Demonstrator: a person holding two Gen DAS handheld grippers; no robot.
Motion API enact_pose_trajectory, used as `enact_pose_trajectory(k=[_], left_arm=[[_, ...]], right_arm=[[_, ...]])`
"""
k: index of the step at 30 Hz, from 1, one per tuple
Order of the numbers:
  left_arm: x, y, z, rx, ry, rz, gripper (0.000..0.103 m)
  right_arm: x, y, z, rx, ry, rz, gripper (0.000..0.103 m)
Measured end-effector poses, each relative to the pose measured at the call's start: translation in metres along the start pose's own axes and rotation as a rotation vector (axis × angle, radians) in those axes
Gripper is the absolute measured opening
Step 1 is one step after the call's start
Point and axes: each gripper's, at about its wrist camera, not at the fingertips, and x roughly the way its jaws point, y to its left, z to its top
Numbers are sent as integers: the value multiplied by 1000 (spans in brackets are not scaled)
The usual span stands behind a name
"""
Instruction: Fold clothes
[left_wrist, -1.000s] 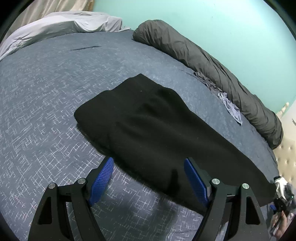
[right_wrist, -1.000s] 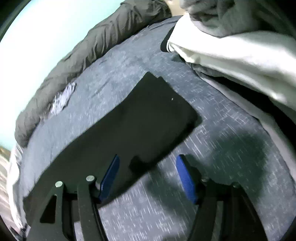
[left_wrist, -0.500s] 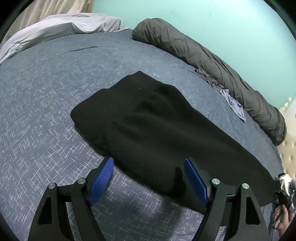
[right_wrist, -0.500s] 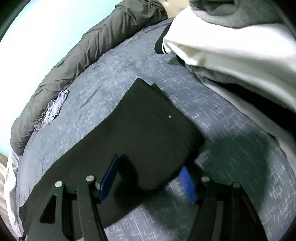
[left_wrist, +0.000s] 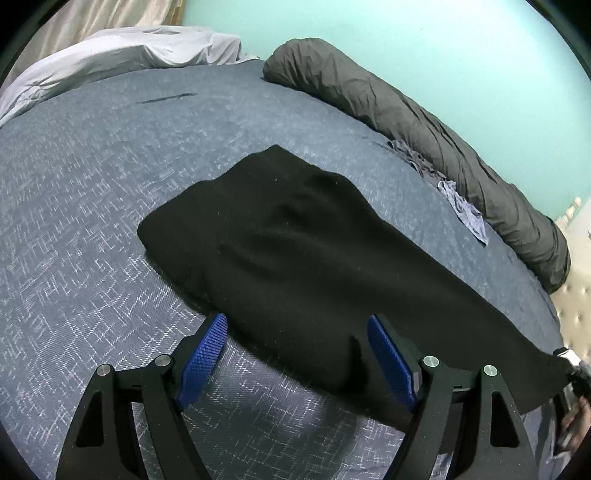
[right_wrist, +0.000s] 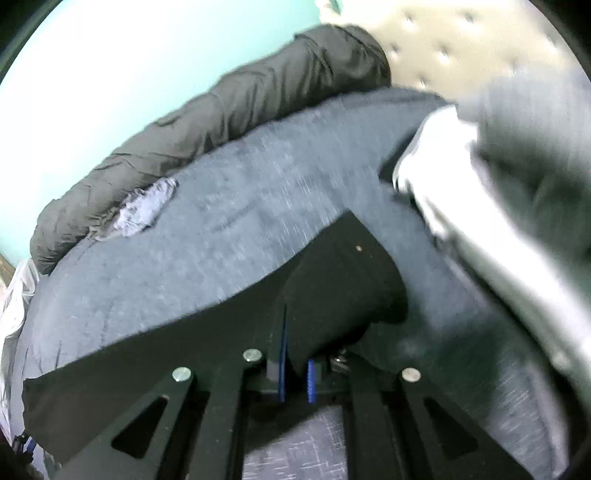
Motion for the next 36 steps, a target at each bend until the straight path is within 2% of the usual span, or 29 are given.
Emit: enact_pose_trajectory(k=[5,10,14,19,25,31,36], left_arm=[[-7,2,0,2,-9,-2,82],[-10,4,0,2,-10,-7,82],[-11,2,0,3,-10,-14,82],[-12,0,1,4,-10,-23,82],[-14,-3,1,5,-10,-34,82],[-15,-1,1,8,-8,-37,82],[-16,0,2,10,-7,-41,82]], right_arm=[[-39,15,40,-9,-59,25,6],[-72,30,79,-39,-114,12,6],[-102,24,114,-20,-170,-49,6],[-131,8,141,-45,-199,-148,6],[-128,24,132,-107,-157,-155,6],[-103,75,106,-200,-92,-93,7],[-92,140,82,-248,-63,15,7]])
